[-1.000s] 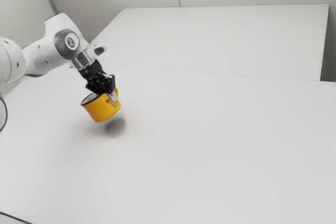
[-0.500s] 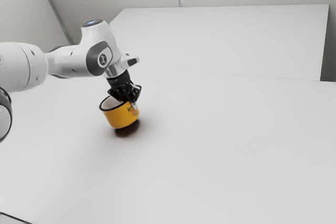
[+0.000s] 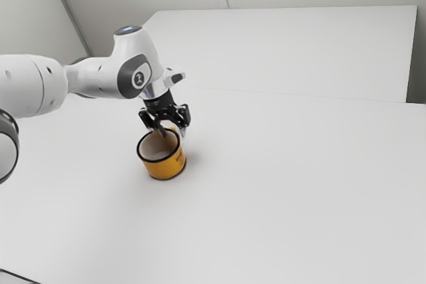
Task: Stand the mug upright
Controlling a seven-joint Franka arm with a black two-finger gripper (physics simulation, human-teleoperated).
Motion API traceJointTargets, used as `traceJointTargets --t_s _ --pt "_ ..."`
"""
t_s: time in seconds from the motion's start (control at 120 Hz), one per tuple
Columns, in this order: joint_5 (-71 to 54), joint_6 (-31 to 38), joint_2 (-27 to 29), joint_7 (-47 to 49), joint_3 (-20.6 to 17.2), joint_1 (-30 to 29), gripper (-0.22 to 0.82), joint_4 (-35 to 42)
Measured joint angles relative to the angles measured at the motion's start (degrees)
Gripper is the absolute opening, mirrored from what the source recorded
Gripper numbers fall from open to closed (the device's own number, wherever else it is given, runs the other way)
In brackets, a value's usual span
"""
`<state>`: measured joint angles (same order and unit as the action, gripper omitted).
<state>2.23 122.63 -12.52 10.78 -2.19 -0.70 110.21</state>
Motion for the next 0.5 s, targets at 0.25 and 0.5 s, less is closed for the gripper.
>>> traceJointTargets --t_s 0.25,0.5 --pt "-2.4 -2.8 6.7 2.0 0.7 1.7 0.52 -0.3" --pt "-9.4 -9.5 8.7 0.8 0.9 2.3 0.58 -7.5"
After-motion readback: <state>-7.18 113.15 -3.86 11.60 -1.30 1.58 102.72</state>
